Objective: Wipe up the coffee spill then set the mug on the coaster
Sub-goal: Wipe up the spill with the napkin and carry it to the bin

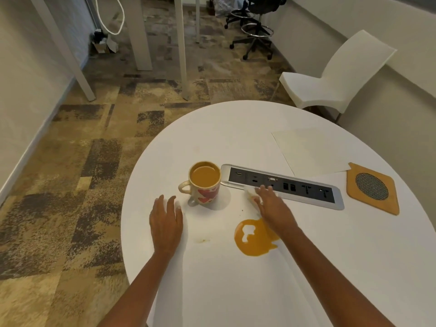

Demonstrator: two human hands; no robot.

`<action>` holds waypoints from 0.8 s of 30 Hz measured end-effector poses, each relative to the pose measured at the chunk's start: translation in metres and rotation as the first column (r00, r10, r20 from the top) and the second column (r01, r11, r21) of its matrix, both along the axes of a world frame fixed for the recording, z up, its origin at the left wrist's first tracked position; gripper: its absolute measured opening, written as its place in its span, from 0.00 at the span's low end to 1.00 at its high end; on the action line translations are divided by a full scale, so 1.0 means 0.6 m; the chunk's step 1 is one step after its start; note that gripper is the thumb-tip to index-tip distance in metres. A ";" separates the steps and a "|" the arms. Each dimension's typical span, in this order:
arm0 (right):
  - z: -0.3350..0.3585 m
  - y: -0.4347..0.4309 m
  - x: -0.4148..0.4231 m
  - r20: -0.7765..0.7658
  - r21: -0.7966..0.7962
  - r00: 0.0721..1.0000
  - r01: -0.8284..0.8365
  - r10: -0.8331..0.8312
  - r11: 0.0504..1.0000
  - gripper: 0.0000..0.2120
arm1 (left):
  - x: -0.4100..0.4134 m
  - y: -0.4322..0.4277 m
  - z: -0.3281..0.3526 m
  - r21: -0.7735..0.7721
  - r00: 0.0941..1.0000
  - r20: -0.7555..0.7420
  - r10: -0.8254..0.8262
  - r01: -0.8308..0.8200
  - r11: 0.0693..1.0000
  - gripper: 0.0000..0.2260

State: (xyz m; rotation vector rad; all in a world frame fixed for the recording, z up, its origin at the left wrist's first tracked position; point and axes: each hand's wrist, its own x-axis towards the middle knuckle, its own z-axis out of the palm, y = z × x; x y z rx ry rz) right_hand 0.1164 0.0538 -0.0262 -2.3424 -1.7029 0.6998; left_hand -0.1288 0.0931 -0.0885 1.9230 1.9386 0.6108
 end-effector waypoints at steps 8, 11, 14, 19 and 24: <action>-0.060 -0.009 -0.081 -0.124 -0.148 0.992 -0.005 -0.013 0.989 0.21 | -0.014 -0.076 -0.034 -0.134 0.981 -0.195 -0.018 -0.008 0.991 0.29; -0.065 -0.015 -0.109 -0.150 -0.126 0.988 -0.051 0.032 0.991 0.21 | -0.008 -0.089 -0.033 -0.124 0.979 -0.204 -0.006 -0.020 0.992 0.29; -0.070 -0.020 -0.131 -0.105 -0.111 0.990 -0.105 0.093 0.988 0.22 | 0.000 -0.097 -0.032 -0.094 0.978 -0.206 0.011 -0.031 0.995 0.25; -0.073 -0.026 -0.162 -0.064 -0.105 0.972 -0.231 0.225 0.967 0.22 | -0.001 -0.103 -0.036 -0.050 0.978 -0.206 0.024 -0.035 0.998 0.23; -0.086 -0.046 -0.179 -0.030 -0.082 0.906 -0.422 0.421 0.903 0.24 | 0.003 -0.123 -0.041 -0.036 0.980 -0.198 0.032 -0.040 0.999 0.23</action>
